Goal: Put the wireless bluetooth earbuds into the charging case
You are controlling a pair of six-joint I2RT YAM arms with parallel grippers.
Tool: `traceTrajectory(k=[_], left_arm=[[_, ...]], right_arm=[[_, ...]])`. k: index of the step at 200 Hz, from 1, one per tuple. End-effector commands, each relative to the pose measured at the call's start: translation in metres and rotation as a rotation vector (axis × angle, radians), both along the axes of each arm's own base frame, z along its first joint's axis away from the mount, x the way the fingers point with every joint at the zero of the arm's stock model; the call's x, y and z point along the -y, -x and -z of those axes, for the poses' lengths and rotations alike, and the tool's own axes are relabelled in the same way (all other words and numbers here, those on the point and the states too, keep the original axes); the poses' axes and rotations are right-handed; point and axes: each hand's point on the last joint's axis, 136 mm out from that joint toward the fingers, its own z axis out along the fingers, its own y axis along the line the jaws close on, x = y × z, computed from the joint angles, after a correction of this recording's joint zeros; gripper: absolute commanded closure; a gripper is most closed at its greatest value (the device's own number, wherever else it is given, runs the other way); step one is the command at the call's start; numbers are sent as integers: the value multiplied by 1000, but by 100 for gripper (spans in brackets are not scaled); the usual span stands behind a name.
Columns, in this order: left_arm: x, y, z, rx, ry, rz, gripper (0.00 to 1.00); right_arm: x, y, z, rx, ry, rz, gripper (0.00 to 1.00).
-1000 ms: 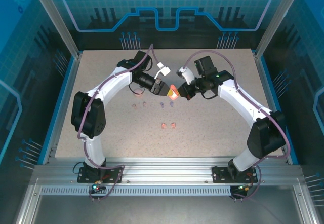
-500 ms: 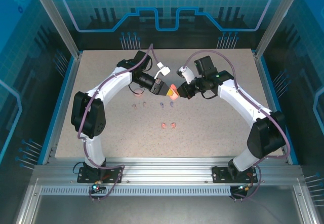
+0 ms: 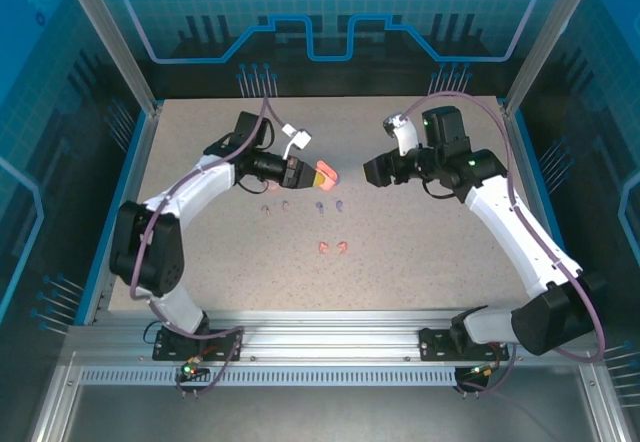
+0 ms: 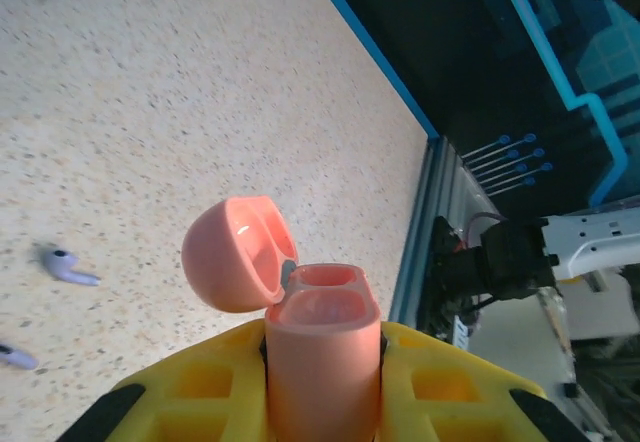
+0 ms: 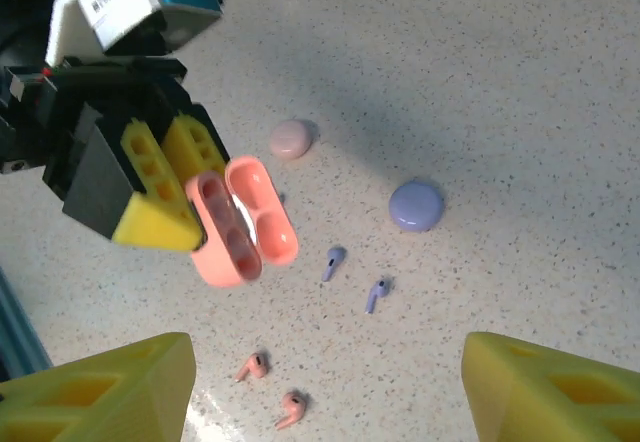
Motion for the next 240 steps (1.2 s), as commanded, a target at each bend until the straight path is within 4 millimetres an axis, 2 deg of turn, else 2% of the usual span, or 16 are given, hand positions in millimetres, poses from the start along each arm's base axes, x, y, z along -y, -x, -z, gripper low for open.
traceTrajectory(k=[1,23,37,104,136,167,240], left_arm=[[-7,-15,-28,154,27,-131,100],[-21,-21,-38,242,40,-274,100],[-31,-20,-46,302,64,-353,100],[-80,-3,-89,522,150,-664,100],[-108,3,-96,575,162,-823,100],[-112,8,-102,598,161,-835,100],[-124,6,-103,629,179,-915,100]], right_arm=[[3,16,37,-206,-14,132,28],[-6,24,62,-315,-34,213,28],[-19,32,75,-364,-36,224,28],[-71,51,146,-572,151,405,30],[-95,56,174,-615,238,432,35],[-105,62,198,-669,316,483,39],[-115,66,225,-737,407,628,47]])
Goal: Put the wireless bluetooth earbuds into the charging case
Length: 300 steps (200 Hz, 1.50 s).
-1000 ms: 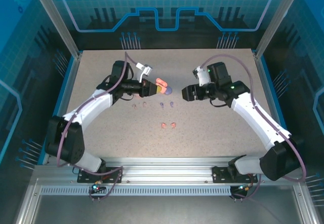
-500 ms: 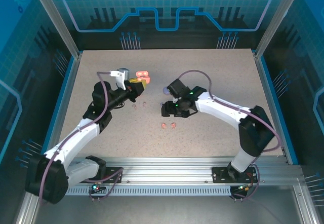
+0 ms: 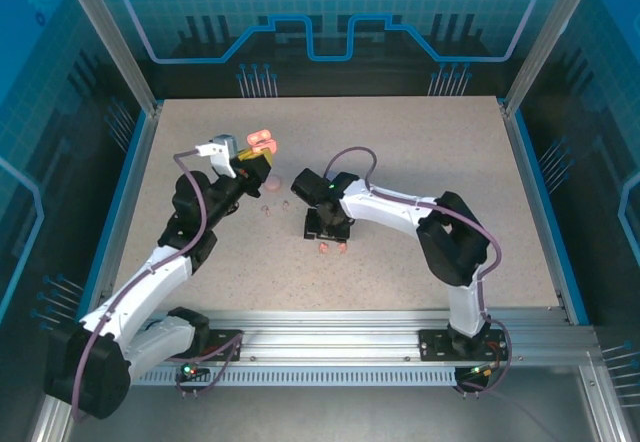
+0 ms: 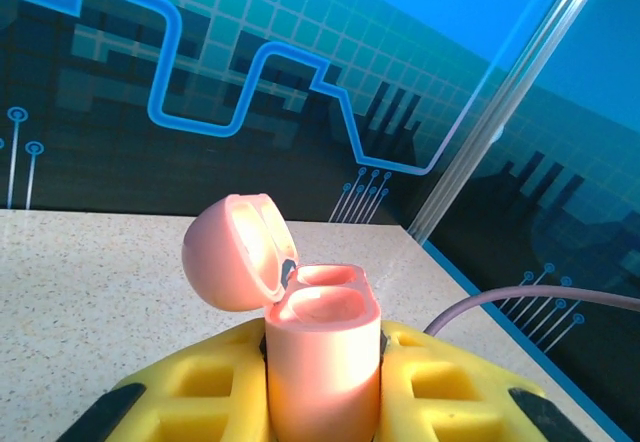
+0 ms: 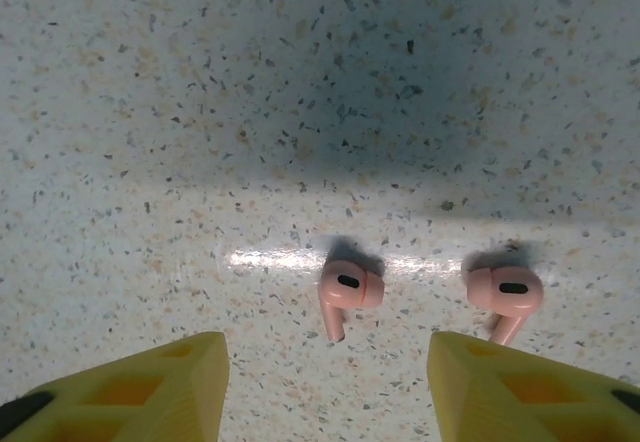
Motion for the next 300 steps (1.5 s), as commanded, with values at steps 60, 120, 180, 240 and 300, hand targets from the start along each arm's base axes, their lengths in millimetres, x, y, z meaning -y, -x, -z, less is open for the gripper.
traceTrajectory(k=[60,120,180,240,300], left_arm=[[-9,2,-17,80,33,-51,100],[-7,0,-15,78,38,-46,100],[-6,-1,-11,72,39,-41,100],[-5,-2,-9,66,34,-39,100],[-4,-4,-7,62,38,-31,100]], right_arm=[[0,7,27,-69,97,100,51],[0,7,36,-81,117,110,52],[0,8,44,-96,124,111,55],[0,6,50,-100,129,114,59],[-1,5,51,-103,127,121,61]])
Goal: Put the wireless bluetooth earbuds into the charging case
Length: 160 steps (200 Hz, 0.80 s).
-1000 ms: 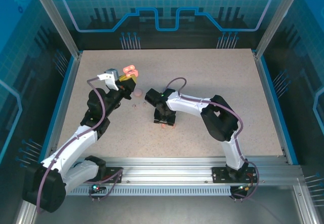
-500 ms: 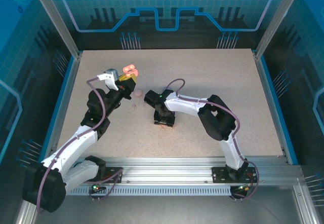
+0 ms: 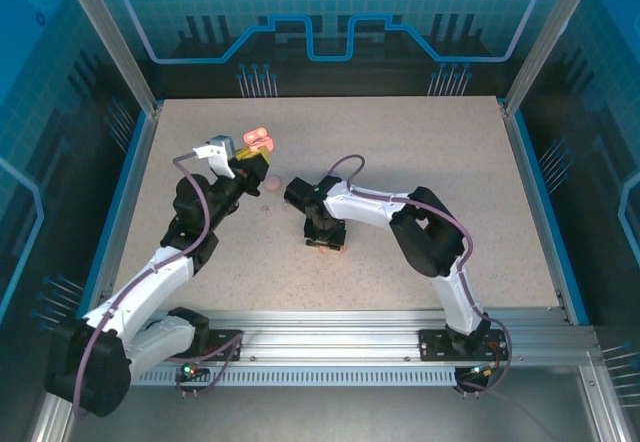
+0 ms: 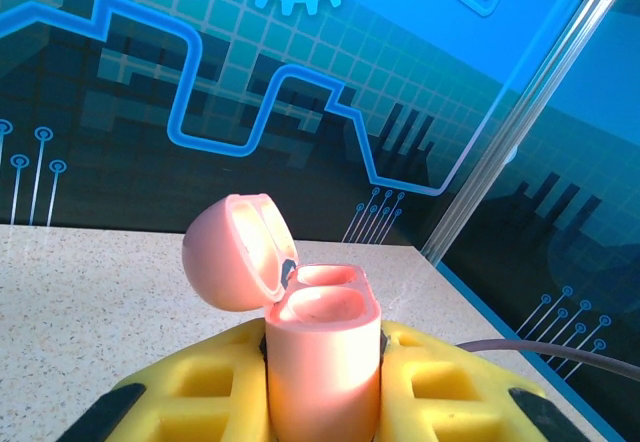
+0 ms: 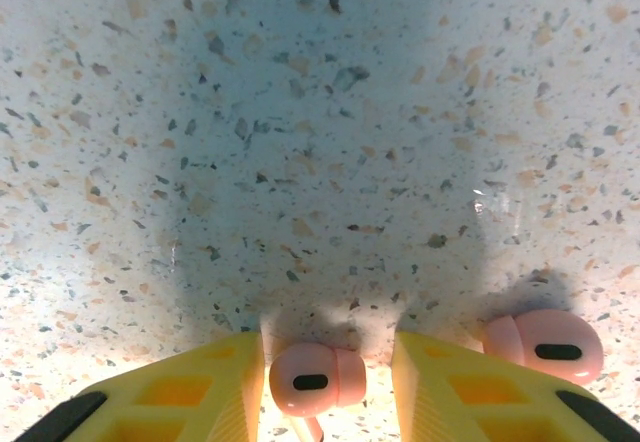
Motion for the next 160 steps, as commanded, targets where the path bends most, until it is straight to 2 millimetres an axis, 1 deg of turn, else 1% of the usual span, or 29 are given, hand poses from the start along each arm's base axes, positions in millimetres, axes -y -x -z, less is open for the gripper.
traceTrajectory(k=[1,28,62,93,160], left_arm=[[2,1,-6,29,25,7,100],[2,0,-4,25,24,7,100],[4,0,-5,27,25,13,100],[4,0,-4,25,21,14,100],[6,-2,-3,23,20,21,100]], right_arm=[[-4,0,11,-5,15,15,61],[-7,1,13,-25,-12,67,58],[-9,0,14,-30,-12,105,57],[-6,-3,16,-31,-10,118,59],[-6,-4,15,-29,-13,121,63]])
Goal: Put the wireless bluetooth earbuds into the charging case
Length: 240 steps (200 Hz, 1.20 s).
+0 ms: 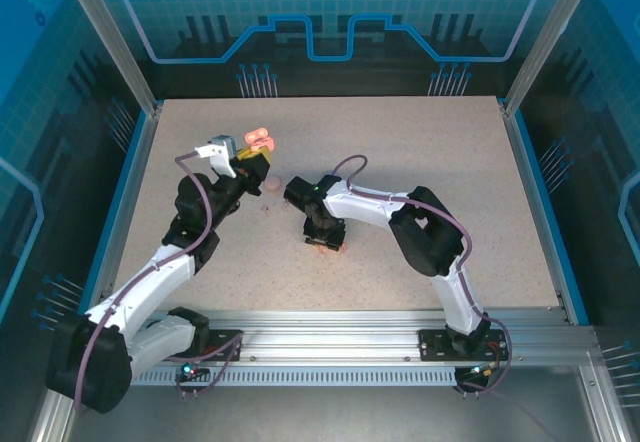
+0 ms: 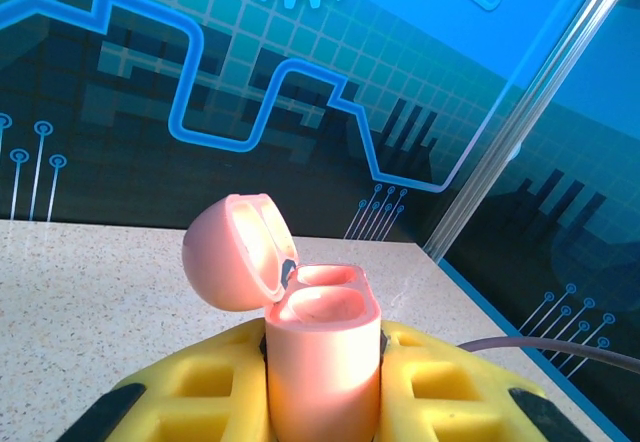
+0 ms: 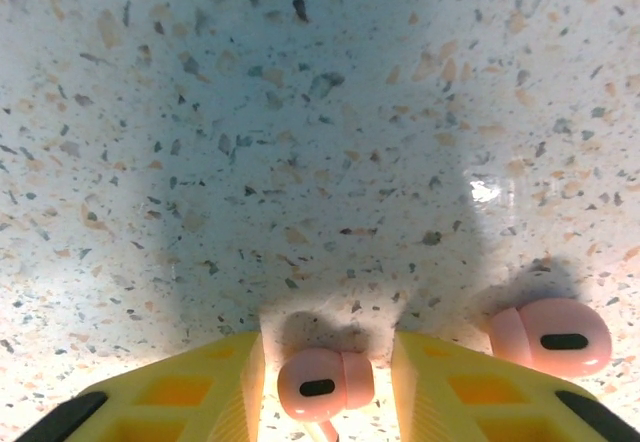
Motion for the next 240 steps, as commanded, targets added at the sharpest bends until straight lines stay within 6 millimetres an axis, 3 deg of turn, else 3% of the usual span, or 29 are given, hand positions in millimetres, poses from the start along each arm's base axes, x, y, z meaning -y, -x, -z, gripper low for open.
traceTrajectory(k=[1,76,119,182,240], left_arm=[[4,1,-8,34,23,19,100],[7,0,-2,17,17,21,100],[6,0,-5,26,19,17,100],[9,3,-26,109,18,39,100],[21,13,-59,304,-11,76,100]], right_arm=[[-4,-2,15,-20,-7,26,64],[-6,-3,11,-4,-18,16,72],[-7,-6,-6,53,-24,-2,72],[-6,-22,-66,236,-82,-40,73],[14,-45,-143,435,-130,-97,73]])
